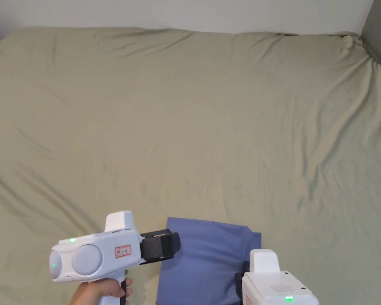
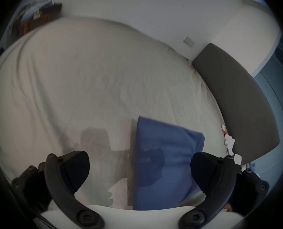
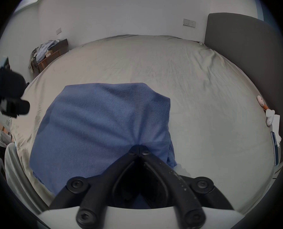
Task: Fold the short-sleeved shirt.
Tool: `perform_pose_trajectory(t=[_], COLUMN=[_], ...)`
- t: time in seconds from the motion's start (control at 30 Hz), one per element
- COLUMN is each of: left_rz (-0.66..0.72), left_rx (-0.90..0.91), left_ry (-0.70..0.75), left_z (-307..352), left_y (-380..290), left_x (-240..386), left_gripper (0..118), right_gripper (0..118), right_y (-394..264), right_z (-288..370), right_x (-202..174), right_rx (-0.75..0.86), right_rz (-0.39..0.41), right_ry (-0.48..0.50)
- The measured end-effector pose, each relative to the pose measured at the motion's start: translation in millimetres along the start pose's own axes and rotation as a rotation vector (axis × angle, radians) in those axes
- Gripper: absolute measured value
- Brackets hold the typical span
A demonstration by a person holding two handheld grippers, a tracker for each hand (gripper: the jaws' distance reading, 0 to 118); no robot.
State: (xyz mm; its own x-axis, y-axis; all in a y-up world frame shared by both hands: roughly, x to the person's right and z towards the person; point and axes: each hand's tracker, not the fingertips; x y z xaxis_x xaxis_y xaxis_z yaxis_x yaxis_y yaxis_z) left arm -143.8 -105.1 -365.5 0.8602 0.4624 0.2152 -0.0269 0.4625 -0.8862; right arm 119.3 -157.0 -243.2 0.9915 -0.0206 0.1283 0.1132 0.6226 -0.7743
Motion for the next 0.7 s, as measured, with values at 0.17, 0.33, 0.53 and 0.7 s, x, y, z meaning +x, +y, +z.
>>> perform_pose_trajectory(t=[0.17, 0.33, 0.53, 0.7], left_rz=[0.071, 0.001, -0.04, -0.019], left_rx=[-0.178, -0.18, -0.175, -0.149], left_ry=[-0.044, -0.059, -0.081, -0.113], left_z=[-38.7, -45.1, -40.6, -27.5], left_y=[2.2, 0.2, -3.0, 3.2], left_x=[-13.3, -4.2, 10.8, 4.7], left_gripper=[112, 63, 32, 17], right_gripper=[2, 2, 2, 2], right_y=[-1.2, -2.3, -1.7, 6.4], right_z=[0.1, 0.0, 1.5, 16.4], right_x=[1.1, 3.8, 6.1, 4.7], right_rx=[0.006, 0.009, 0.007, 0.026], right_rz=[-0.004, -0.008, -0.019, -0.002], right_ry=[0.009, 0.02, 0.032, 0.025])
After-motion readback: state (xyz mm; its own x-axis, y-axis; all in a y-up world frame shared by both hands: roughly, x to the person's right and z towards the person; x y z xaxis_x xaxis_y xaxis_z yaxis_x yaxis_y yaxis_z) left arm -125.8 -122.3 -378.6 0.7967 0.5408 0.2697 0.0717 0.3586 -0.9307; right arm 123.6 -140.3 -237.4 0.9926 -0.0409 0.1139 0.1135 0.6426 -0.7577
